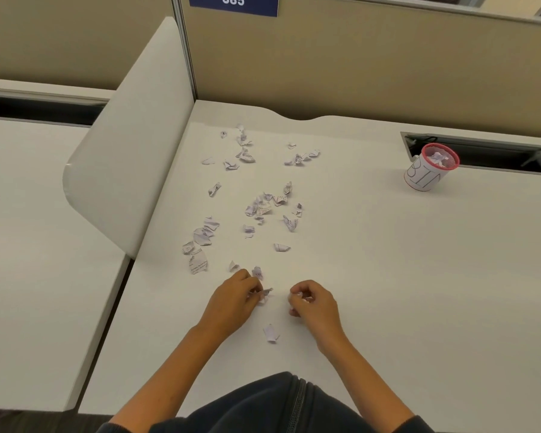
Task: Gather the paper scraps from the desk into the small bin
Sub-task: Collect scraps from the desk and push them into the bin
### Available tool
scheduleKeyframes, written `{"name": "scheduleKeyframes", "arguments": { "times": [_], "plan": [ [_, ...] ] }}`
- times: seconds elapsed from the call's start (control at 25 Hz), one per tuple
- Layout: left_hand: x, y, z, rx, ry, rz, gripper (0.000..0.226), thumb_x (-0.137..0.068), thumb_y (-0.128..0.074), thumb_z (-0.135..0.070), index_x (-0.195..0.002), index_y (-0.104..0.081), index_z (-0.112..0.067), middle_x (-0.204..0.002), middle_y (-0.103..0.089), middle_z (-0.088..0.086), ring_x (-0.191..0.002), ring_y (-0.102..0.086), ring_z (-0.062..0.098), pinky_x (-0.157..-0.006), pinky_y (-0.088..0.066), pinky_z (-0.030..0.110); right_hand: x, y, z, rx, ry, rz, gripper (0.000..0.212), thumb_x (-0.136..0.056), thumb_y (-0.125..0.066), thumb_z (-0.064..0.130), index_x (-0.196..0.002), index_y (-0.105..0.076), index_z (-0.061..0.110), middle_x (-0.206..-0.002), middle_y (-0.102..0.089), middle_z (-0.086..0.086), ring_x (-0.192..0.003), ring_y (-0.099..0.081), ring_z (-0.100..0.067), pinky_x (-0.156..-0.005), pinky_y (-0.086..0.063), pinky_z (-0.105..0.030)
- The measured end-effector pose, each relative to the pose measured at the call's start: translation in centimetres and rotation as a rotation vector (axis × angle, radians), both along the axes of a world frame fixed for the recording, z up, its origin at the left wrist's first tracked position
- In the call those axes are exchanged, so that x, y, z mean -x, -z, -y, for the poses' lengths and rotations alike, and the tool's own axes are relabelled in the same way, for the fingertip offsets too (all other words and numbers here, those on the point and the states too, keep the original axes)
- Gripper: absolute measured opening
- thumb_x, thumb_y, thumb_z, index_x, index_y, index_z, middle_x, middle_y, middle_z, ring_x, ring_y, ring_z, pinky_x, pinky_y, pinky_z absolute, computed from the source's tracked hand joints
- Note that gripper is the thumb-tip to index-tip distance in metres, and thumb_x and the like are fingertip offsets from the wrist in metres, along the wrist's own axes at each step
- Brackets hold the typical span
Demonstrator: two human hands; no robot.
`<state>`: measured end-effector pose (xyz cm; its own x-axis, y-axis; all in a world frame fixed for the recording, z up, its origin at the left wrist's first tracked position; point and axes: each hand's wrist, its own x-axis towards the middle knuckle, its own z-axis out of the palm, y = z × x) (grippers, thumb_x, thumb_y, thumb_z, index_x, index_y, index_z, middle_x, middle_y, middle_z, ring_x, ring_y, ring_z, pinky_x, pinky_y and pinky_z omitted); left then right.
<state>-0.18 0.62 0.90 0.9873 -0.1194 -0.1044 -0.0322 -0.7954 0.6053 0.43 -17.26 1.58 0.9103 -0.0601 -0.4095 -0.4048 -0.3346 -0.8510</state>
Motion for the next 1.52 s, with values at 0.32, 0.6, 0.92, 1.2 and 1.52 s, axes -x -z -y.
{"name": "scheduleKeyframes", "arguments": {
  "times": [0.32,0.6,0.92,1.2,1.52],
  "plan": [
    [1.3,-3.8,3.5,0.345,-0.061,0.032,0.006,-0.084,-0.066,-0.03,-0.085,-0.061,-0.032,-0.076,-0.061,-0.021,-0.072,-0.06,-0.001,-0.066,-0.047,0.008,0.2,-1.6,0.5,-0.939,0.371,-0.445,0.015,-0.084,-0.053,-0.001,-0.093,-0.064,0.001,-0.078,-0.065,-0.013,-0.07,-0.062,-0.021,-0.065,-0.057,-0.029],
    [2.0,-3.4,3.8,0.192,0.015,0.102,0.021,-0.089,-0.059,-0.033,-0.107,-0.069,-0.028,-0.088,-0.054,-0.008,-0.067,-0.048,-0.001,-0.061,-0.035,0.007,0.7,-1.1,0.4,-1.206,0.495,-0.535,0.038,-0.073,-0.043,0.007,-0.105,-0.06,-0.003,-0.091,-0.065,-0.02,-0.076,-0.062,-0.032,-0.067,-0.059,-0.036],
    [3.9,-0.7,1.4,-0.042,0.171,-0.146,0.038,-0.088,-0.058,-0.04,-0.124,-0.057,-0.029,-0.117,-0.049,-0.007,-0.088,-0.047,0.006,-0.08,-0.041,0.015,1.0,-0.1,1.6,-1.162,0.586,-0.491,0.026,-0.089,-0.048,0.023,-0.084,-0.067,0.006,-0.075,-0.071,-0.013,-0.069,-0.068,-0.026,-0.064,-0.06,-0.035],
    [4.1,-0.4,2.1,0.026,0.139,-0.037,0.015,-0.091,-0.057,-0.027,-0.096,-0.065,-0.016,-0.096,-0.06,-0.002,-0.079,-0.051,0.008,-0.069,-0.039,0.013,2.7,0.4,2.0,-1.095,0.564,-0.484,0.021,-0.09,-0.05,0.02,-0.09,-0.064,0.005,-0.074,-0.073,-0.012,-0.071,-0.071,-0.026,-0.064,-0.06,-0.034],
    [2.0,-4.1,5.4,0.356,0.051,0.075,0.009,-0.087,-0.062,-0.024,-0.092,-0.07,-0.021,-0.089,-0.064,-0.008,-0.08,-0.057,0.005,-0.072,-0.048,0.024,2.1,-0.1,0.3,-1.171,0.477,-0.506,0.011,-0.081,-0.052,0.01,-0.074,-0.06,0.007,-0.076,-0.063,-0.011,-0.065,-0.061,-0.021,-0.056,-0.054,-0.027]
  ]
}}
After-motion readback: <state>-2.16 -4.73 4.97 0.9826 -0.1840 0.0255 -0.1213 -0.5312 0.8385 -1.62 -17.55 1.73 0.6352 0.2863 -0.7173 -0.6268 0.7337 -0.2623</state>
